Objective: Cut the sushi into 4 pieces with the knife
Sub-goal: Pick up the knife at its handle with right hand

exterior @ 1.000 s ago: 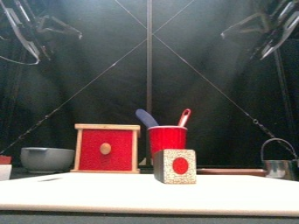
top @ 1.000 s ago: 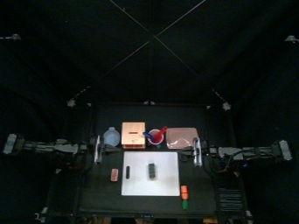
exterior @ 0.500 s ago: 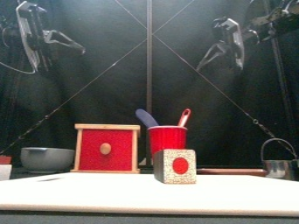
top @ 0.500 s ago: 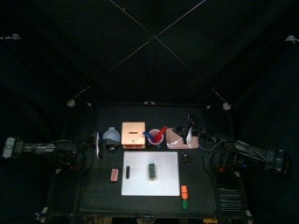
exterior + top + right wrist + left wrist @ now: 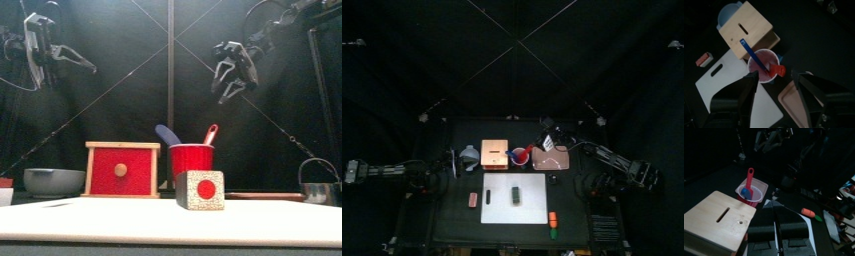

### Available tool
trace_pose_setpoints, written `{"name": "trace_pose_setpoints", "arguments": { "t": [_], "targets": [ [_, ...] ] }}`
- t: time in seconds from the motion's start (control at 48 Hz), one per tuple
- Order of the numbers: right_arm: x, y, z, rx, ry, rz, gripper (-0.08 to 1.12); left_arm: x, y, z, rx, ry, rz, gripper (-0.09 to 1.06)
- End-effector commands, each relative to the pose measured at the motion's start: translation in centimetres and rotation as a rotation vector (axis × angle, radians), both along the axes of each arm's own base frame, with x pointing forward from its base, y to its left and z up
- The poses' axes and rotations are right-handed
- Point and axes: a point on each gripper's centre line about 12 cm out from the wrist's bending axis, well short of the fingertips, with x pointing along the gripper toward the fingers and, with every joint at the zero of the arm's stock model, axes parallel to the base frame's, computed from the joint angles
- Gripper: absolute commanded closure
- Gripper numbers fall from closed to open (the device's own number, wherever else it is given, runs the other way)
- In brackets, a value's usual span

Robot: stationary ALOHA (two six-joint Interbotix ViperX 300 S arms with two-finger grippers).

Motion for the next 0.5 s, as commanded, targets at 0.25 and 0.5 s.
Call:
{"name": "trace_pose_setpoints", "arguments": {
  "t": [0.25,0.5],
  "targets": [
    [2.8,-3.2,-1.1,0.127,0.162,0.16,0.09,0.0,0.1,0.4,0.129,-0.023,-0.005,0.91],
    [4.9,-5.1,-3.1,0.265,0.249,0.292,0.09,-0.2,-0.5,0.0,0.233,-0.042,-0.047,0.71]
  ]
}}
